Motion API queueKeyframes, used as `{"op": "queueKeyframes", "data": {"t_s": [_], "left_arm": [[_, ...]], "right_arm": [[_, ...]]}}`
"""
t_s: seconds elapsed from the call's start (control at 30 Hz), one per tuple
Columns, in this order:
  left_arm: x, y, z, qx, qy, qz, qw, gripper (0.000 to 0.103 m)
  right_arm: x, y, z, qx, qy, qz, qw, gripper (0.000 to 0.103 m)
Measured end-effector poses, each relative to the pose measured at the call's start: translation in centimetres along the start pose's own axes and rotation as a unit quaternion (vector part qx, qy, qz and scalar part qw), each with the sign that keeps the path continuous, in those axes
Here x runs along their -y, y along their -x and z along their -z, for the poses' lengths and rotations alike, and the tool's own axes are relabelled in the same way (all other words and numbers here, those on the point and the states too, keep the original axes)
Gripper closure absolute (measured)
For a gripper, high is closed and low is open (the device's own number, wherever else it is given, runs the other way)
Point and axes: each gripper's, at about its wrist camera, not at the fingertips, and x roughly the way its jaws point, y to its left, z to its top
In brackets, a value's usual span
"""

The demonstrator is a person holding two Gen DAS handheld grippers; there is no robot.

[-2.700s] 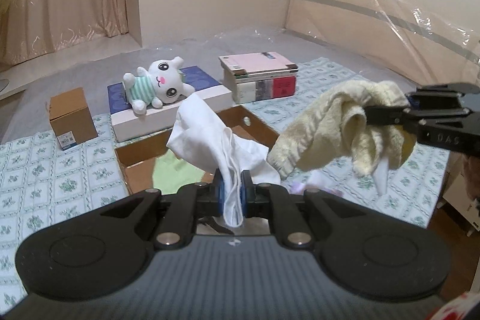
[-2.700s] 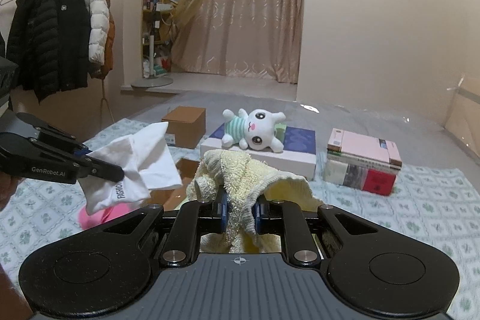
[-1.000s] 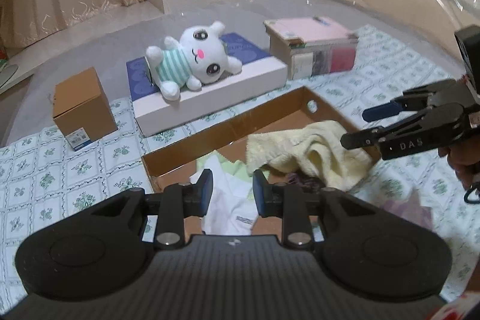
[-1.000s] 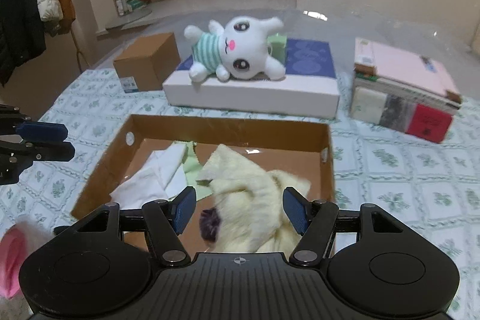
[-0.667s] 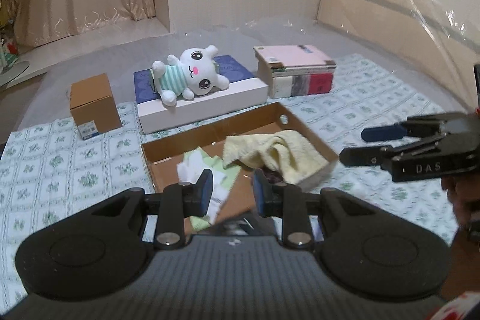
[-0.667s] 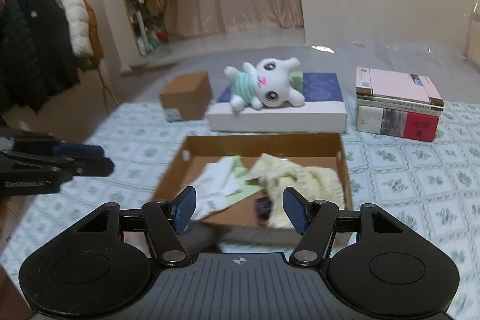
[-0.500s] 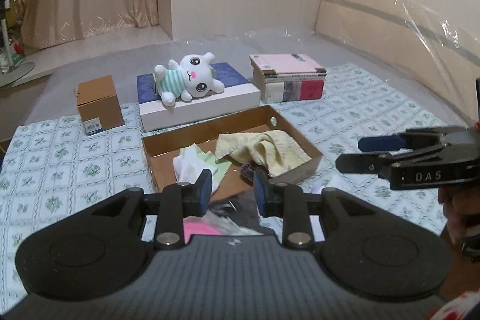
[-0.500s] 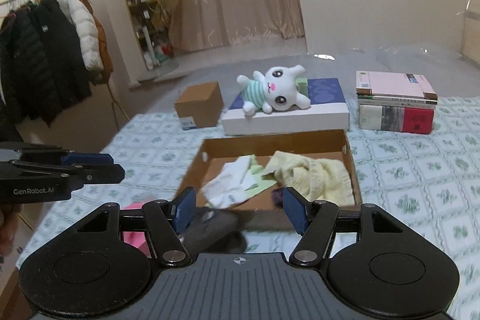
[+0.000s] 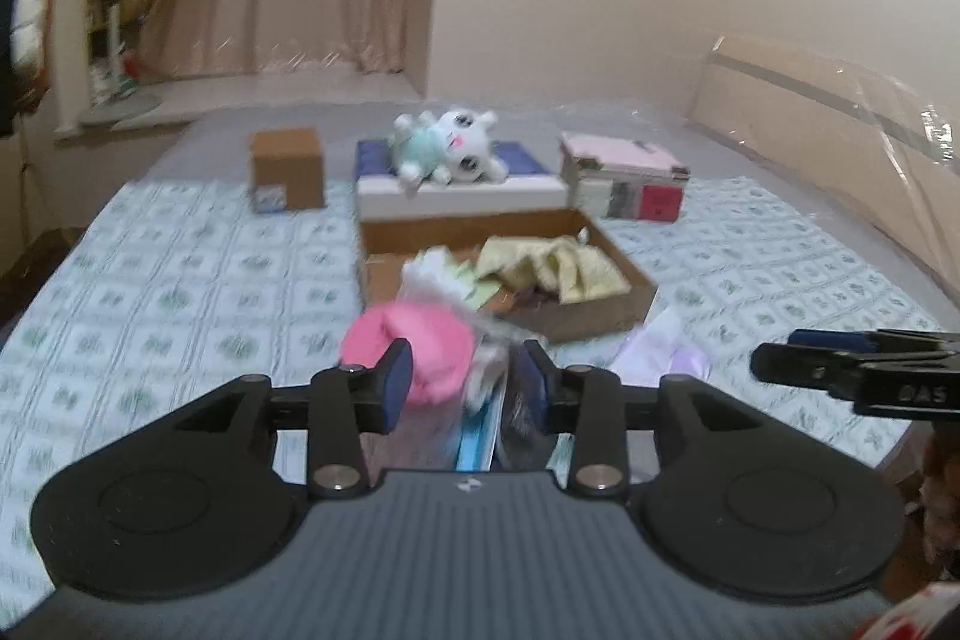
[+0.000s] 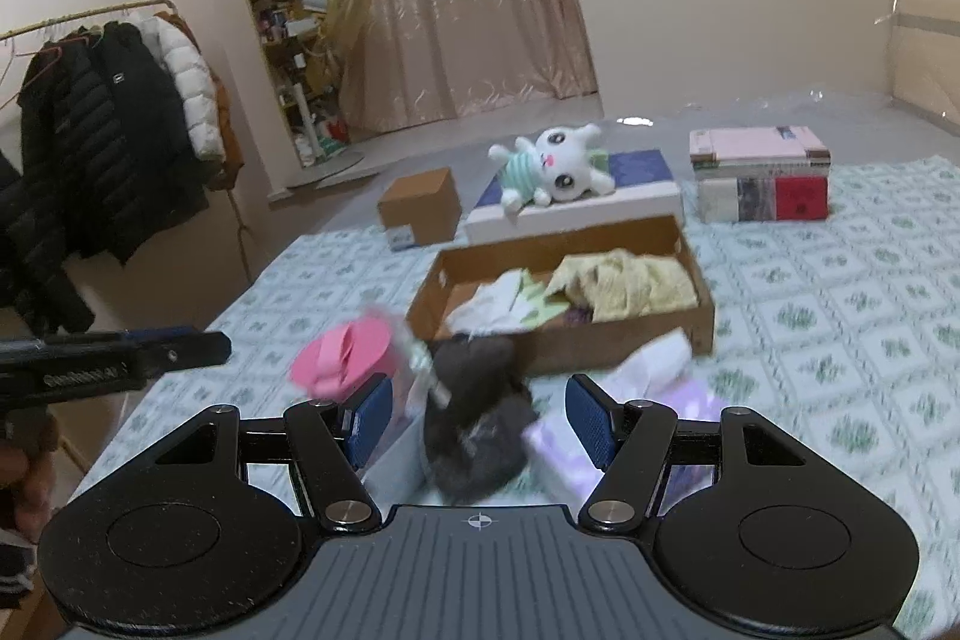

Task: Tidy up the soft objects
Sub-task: 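Move both grippers back toward the remaining items by the pink cup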

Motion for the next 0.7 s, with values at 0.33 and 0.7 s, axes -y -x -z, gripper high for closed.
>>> {"op": "queueKeyframes", "data": {"t_s": [0.33, 0.7], "left_arm": [[0.0, 0.7, 6.2, -0.056, 0.011, -0.027, 0.998, 0.068], [0.5, 0.3, 6.5, -0.057, -0.001, -0.025, 0.9981, 0.068]], "right_arm": [[-0.2, 2.0, 4.6, -0.023, -0.023, 0.004, 0.999, 0.039], [0.0, 1.8, 5.1, -0.026, -0.014, 0.012, 0.999, 0.039]]}}
